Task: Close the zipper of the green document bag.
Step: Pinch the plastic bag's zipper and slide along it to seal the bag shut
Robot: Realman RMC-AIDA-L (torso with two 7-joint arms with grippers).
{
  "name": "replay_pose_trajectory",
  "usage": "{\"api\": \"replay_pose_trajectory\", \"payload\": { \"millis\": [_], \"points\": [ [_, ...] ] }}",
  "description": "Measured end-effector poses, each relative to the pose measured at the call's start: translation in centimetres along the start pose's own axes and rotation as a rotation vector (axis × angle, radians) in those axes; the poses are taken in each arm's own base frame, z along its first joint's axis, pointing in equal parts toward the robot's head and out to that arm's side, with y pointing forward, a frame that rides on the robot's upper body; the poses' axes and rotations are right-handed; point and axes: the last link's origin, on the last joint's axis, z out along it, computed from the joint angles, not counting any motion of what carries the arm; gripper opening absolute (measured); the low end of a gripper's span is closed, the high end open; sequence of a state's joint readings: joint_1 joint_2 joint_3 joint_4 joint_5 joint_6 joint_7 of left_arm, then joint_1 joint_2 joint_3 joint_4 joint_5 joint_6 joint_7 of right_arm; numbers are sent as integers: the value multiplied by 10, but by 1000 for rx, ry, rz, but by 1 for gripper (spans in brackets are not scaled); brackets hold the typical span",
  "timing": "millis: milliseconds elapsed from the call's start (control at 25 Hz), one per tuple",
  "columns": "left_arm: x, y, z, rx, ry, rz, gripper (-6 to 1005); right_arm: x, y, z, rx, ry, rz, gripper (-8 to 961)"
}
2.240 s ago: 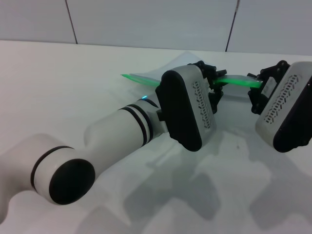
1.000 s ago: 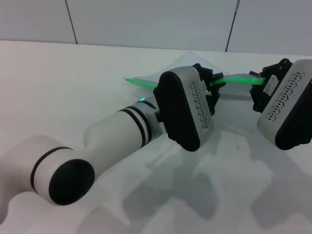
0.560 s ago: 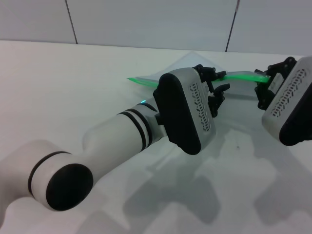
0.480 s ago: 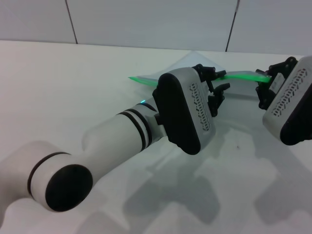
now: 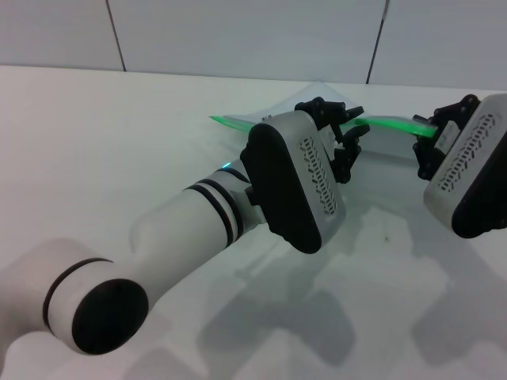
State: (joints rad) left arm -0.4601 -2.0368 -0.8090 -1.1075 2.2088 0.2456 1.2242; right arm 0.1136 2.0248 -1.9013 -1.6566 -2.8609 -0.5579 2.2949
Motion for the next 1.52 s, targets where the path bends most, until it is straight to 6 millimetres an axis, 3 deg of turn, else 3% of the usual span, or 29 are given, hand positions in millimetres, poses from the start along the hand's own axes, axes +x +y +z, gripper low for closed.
{"api": "replay_pose_trajectory", "payload": {
  "millis": [600,1520],
  "points": [
    [-3,2,1,-7,-9,2,123,-1,1,0,-3,-2,-1,117],
    [-17,3,-1,-7,-49,1,86,0,-3,-2,12,-2,8,127]
  ]
}}
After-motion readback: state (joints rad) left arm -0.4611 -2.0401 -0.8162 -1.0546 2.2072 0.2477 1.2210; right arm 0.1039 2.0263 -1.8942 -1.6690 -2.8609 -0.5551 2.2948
